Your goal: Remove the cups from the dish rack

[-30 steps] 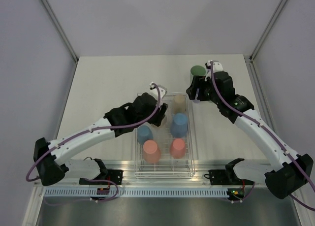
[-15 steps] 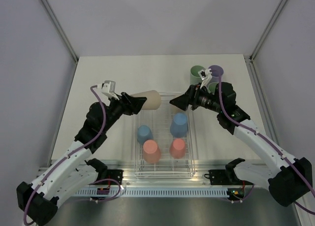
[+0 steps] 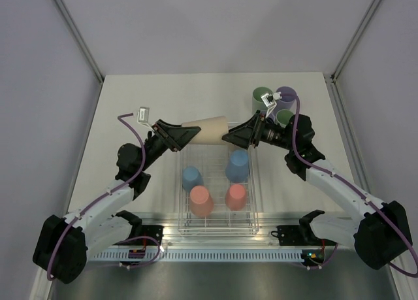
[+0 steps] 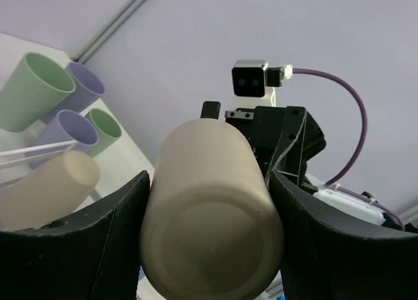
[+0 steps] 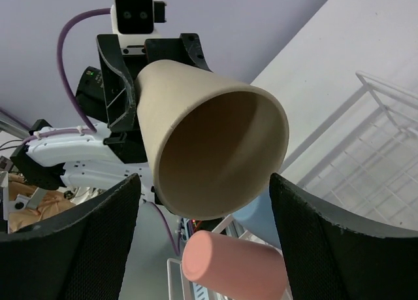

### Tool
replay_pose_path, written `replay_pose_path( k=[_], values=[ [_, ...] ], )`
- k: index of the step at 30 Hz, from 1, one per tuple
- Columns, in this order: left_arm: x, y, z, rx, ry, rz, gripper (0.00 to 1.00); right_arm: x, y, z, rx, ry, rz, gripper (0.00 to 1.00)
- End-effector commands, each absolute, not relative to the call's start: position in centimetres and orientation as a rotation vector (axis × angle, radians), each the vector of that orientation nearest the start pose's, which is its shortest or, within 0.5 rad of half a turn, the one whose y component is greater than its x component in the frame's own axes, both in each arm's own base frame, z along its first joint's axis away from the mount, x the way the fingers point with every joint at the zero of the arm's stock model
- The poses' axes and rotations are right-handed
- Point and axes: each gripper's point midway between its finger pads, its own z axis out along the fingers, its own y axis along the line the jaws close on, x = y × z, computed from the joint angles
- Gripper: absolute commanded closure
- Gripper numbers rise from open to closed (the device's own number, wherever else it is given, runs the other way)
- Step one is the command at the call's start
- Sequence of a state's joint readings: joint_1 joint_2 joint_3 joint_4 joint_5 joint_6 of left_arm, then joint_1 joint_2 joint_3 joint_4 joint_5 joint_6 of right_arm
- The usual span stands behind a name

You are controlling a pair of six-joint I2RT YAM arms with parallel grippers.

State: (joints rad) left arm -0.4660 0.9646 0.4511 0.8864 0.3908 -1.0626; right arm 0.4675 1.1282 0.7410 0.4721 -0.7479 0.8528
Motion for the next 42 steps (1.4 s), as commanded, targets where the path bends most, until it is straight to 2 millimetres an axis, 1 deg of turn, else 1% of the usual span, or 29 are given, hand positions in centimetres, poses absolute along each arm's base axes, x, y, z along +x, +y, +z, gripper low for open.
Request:
replay_pose_path(
  k=[1, 8, 11, 12, 14, 17, 18, 20, 21, 22, 23, 24, 25, 26, 27, 29, 30, 31, 32, 33, 34, 35, 36, 37, 38, 39, 40, 41, 42],
  values=[
    [23.1, -23.7, 35.3, 0.024, 1.256, -1.668, 0.98, 23.1, 28.1, 32.3, -0.431, 1.592, 1.599, 0.17],
    [24.9, -24.0, 33.3, -0.026, 1.351, -1.593, 0.98, 22.5, 28.6, 33.2, -0.424, 1.530, 1.684, 0.25],
    [25.4, -24.0, 32.8, -0.044, 1.362, -1.577, 0.98, 22.3, 29.4, 33.4, -0.428, 1.516, 1.712, 0.33],
    [25.5, -24.0, 32.5, -0.047, 1.370, -1.570, 0.98, 22.3, 29.7, 33.4, -0.437, 1.509, 1.717, 0.40],
    [26.0, -24.1, 31.9, -0.060, 1.392, -1.562, 0.98, 21.9, 30.2, 33.5, -0.448, 1.506, 1.731, 0.43],
    [26.3, -24.3, 31.5, -0.067, 1.394, -1.570, 0.98, 21.8, 30.6, 33.7, -0.458, 1.501, 1.733, 0.55],
    [26.3, -24.4, 31.6, -0.064, 1.385, -1.575, 0.98, 21.9, 30.6, 33.7, -0.454, 1.506, 1.730, 0.65],
    [26.4, -24.4, 31.5, -0.066, 1.386, -1.578, 0.98, 22.1, 30.7, 33.7, -0.459, 1.507, 1.715, 0.73],
    [26.5, -24.5, 31.3, -0.069, 1.393, -1.573, 0.97, 22.2, 30.7, 33.6, -0.452, 1.523, 1.707, 0.81],
    [26.8, -24.4, 31.3, -0.070, 1.397, -1.559, 0.91, 22.3, 30.8, 33.5, -0.451, 1.531, 1.701, 0.86],
    [27.0, -24.4, 31.2, -0.078, 1.407, -1.545, 0.70, 22.6, 30.9, 32.9, -0.450, 1.559, 1.674, 0.89],
    [27.2, -24.3, 31.2, -0.084, 1.413, -1.527, 0.54, 23.0, 30.9, 33.1, -0.446, 1.562, 1.651, 0.93],
    [28.1, -24.1, 30.2, -0.124, 1.472, -1.476, 0.37, 23.3, 30.8, 33.0, -0.447, 1.573, 1.625, 0.94],
    [28.5, -23.8, 29.9, -0.149, 1.495, -1.441, 0.06, 23.8, 30.8, 32.2, -0.436, 1.609, 1.580, 0.97],
    [28.6, -23.3, 30.1, -0.171, 1.504, -1.403, 0.00, 24.0, 30.7, 32.8, -0.443, 1.599, 1.558, 0.98],
    [29.7, -21.9, 28.8, -0.239, 1.562, -1.266, 0.00, 24.6, 30.5, 32.0, -0.428, 1.653, 1.510, 0.99],
    [29.9, -21.3, 28.7, -0.259, 1.567, -1.222, 0.00, 25.3, 30.4, 32.4, -0.443, 1.637, 1.453, 0.99],
    [30.2, -19.9, 29.7, -0.290, 1.526, -1.149, 0.00, 25.7, 30.3, 32.3, -0.439, 1.650, 1.426, 0.99],
    [30.3, -19.1, 28.2, -0.325, 1.583, -1.085, 0.00, 26.0, 30.2, 31.4, -0.435, 1.696, 1.394, 0.99],
    [30.2, -18.6, 28.2, -0.331, 1.590, -1.051, 0.00, 26.8, 30.0, 31.8, -0.434, 1.686, 1.339, 0.99],
    [30.3, -17.1, 28.9, -0.365, 1.558, -0.975, 0.00, 27.6, 29.8, 31.7, -0.420, 1.697, 1.289, 0.99],
    [30.2, -16.6, 28.0, -0.376, 1.594, -0.931, 0.00, 28.3, 29.3, 30.5, -0.391, 1.768, 1.234, 0.99],
    [30.1, -16.2, 27.9, -0.377, 1.602, -0.905, 0.00, 29.7, 29.2, 30.9, -0.369, 1.781, 1.177, 0.99],
    [30.1, -15.7, 28.0, -0.375, 1.603, -0.873, 0.00, 31.6, 28.3, 30.5, -0.344, 1.793, 1.054, 0.99],
    [29.8, -15.6, 28.0, -0.367, 1.612, -0.862, 0.00, 32.5, 27.2, 28.4, -0.298, 1.908, 0.954, 0.99],
    [29.7, -15.5, 27.0, -0.363, 1.656, -0.835, 0.00, 34.9, 27.1, 29.1, -0.271, 1.931, 0.870, 0.99],
    [29.6, -15.6, 27.2, -0.336, 1.667, -0.826, 0.00, 36.2, 26.6, 28.6, -0.271, 1.969, 0.784, 0.99],
    [29.6, -15.6, 26.8, -0.328, 1.693, -0.811, 0.00, 37.4, 24.9, 26.9, -0.229, 2.062, 0.651, 0.99],
    [29.5, -15.6, 26.0, -0.325, 1.731, -0.795, 0.00, 39.6, 25.2, 27.6, -0.221, 2.068, 0.599, 0.99]
  ],
)
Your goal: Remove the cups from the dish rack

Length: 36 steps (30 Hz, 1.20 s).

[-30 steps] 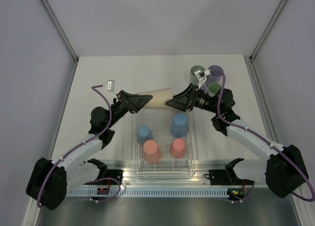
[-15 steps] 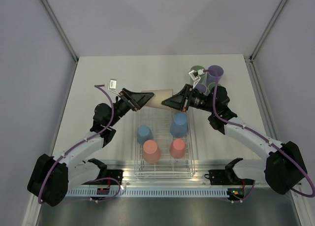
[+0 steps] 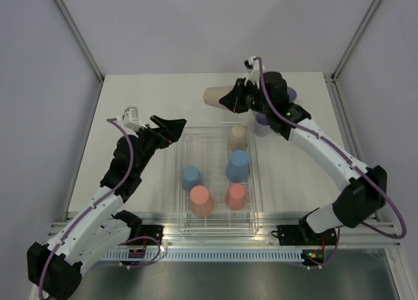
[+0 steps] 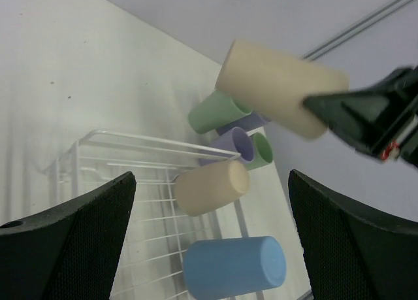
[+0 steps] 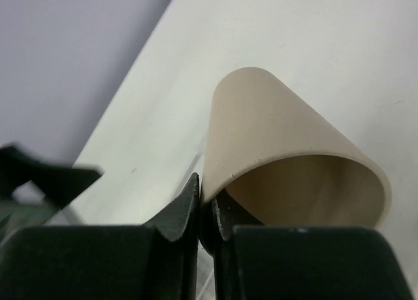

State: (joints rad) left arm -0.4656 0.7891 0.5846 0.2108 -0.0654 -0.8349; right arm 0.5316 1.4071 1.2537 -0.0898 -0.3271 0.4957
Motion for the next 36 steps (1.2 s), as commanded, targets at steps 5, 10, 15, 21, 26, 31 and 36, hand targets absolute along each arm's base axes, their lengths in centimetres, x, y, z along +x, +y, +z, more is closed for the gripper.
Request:
replay_pose_path(
  k=[5, 10, 15, 21, 26, 31, 36],
  values=[
    [29.2, -16.5, 25.0, -0.255, 1.809, -0.789, 0.00, 44.6, 23.8, 25.0, -0.263, 2.225, 0.311, 0.99],
    [28.7, -17.1, 24.9, -0.189, 1.865, -0.787, 0.00, 48.6, 23.9, 20.9, -0.329, 2.372, 0.105, 0.99],
    [28.3, -17.4, 25.3, -0.150, 1.864, -0.798, 0.00, 50.1, 23.6, 17.9, -0.348, 2.412, 0.012, 0.99],
    [28.2, -17.6, 24.9, -0.143, 1.883, -0.808, 0.00, 49.8, 22.8, 16.1, -0.379, 2.463, -0.045, 0.99],
    [28.4, -18.0, 24.7, -0.140, 1.897, -0.818, 0.00, 49.8, 22.5, 15.5, -0.405, 2.473, -0.067, 0.99],
    [28.3, -18.3, 24.6, -0.122, 1.909, -0.827, 0.00, 49.8, 22.3, 14.8, -0.424, 2.492, -0.067, 0.88],
    [28.0, -18.6, 24.9, -0.062, 1.926, -0.822, 0.00, 49.7, 23.1, 15.8, -0.425, 2.470, -0.004, 0.72]
  ],
)
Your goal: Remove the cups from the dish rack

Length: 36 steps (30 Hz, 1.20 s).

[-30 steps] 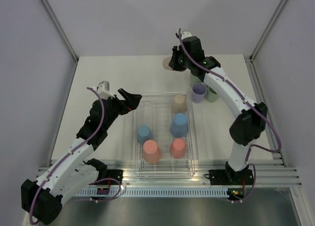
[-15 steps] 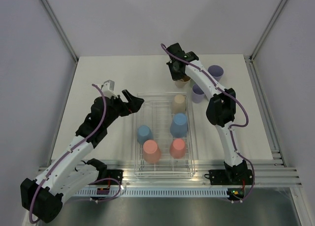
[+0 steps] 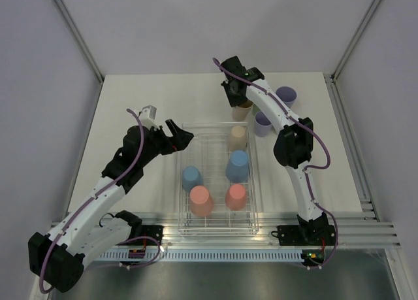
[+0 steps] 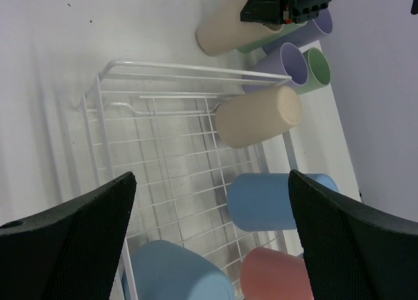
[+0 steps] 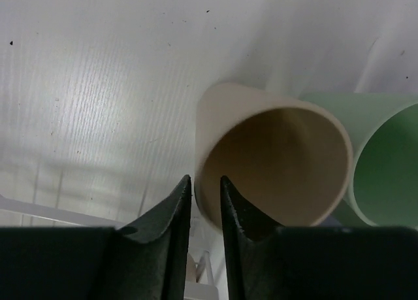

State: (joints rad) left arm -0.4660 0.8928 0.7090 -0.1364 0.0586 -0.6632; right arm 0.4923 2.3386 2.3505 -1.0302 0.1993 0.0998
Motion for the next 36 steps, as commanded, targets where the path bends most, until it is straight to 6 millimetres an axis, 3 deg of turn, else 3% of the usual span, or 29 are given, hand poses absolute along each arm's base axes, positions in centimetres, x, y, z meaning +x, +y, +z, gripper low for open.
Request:
replay_pose_path(
  k=[1, 6, 10, 13, 16, 17, 19, 25, 26, 31, 36],
  values=[
    [28.0, -18.6, 25.0, -0.058, 1.923, -0.822, 0.00, 49.8, 23.4, 16.4, -0.423, 2.450, 0.020, 0.69],
    [27.6, -18.7, 25.5, -0.019, 1.920, -0.810, 0.00, 49.9, 23.7, 18.7, -0.394, 2.396, 0.063, 0.65],
    [27.2, -18.8, 25.6, 0.029, 1.952, -0.781, 0.00, 50.0, 24.2, 21.6, -0.349, 2.301, 0.104, 0.52],
    [26.6, -18.5, 25.2, 0.046, 2.018, -0.690, 0.00, 48.8, 24.8, 25.5, -0.319, 2.179, 0.156, 0.40],
    [25.6, -18.3, 24.1, 0.063, 2.107, -0.574, 0.00, 46.0, 24.4, 30.0, -0.285, 2.069, 0.197, 0.30],
    [25.0, -19.1, 24.2, 0.091, 2.126, -0.568, 0.00, 45.4, 24.4, 30.8, -0.270, 2.046, 0.203, 0.29],
    [24.2, -18.5, 23.0, 0.087, 2.188, -0.467, 0.00, 43.4, 24.8, 32.8, -0.270, 1.993, 0.245, 0.24],
    [22.0, -18.4, 20.0, 0.105, 2.330, -0.396, 0.04, 38.5, 25.0, 35.7, -0.260, 1.913, 0.311, 0.21],
    [21.7, -18.2, 19.2, 0.095, 2.351, -0.382, 0.04, 37.8, 25.1, 34.7, -0.271, 1.931, 0.311, 0.21],
    [20.8, -18.5, 17.3, 0.102, 2.415, -0.361, 0.04, 35.4, 25.6, 34.6, -0.287, 1.923, 0.343, 0.19],
    [19.6, -20.7, 16.1, 0.182, 2.463, -0.375, 0.05, 34.3, 26.5, 33.7, -0.320, 1.942, 0.343, 0.18]
  ],
)
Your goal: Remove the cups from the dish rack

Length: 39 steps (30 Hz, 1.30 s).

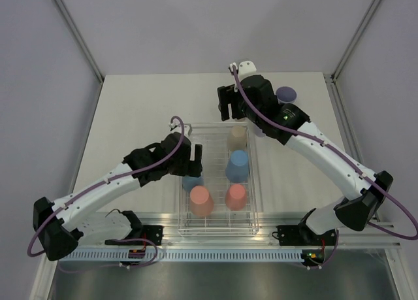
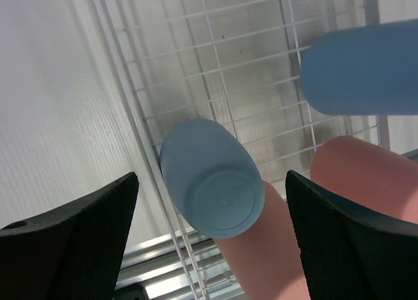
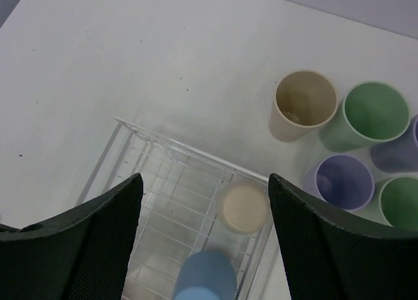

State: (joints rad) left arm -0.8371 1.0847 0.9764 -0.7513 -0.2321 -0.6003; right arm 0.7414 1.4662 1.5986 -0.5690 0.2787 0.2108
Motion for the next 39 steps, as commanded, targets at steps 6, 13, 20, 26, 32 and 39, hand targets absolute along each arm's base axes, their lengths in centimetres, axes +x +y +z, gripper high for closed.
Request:
replay_pose_path(
  k=[6, 13, 20, 26, 32, 39],
  values=[
    [18.2, -21.6, 14.0, 0.233, 2.524, -0.344, 0.06, 33.8, 26.2, 32.9, -0.313, 1.956, 0.331, 0.18],
    [17.9, -21.4, 12.3, 0.240, 2.562, -0.286, 0.13, 33.6, 25.5, 32.2, -0.289, 1.969, 0.307, 0.18],
    [19.2, -21.6, 12.2, 0.219, 2.519, -0.255, 0.33, 33.4, 24.8, 31.0, -0.267, 1.986, 0.286, 0.18],
    [20.3, -22.3, 12.8, 0.206, 2.474, -0.260, 0.67, 32.9, 24.3, 30.1, -0.267, 2.000, 0.276, 0.18],
    [21.7, -22.2, 16.9, 0.145, 2.334, -0.316, 0.97, 32.8, 22.9, 30.9, -0.222, 1.971, 0.236, 0.18],
    [22.9, -22.5, 25.9, 0.018, 1.963, -0.624, 0.98, 32.1, 21.8, 29.3, -0.121, 1.964, 0.259, 0.15]
  ],
)
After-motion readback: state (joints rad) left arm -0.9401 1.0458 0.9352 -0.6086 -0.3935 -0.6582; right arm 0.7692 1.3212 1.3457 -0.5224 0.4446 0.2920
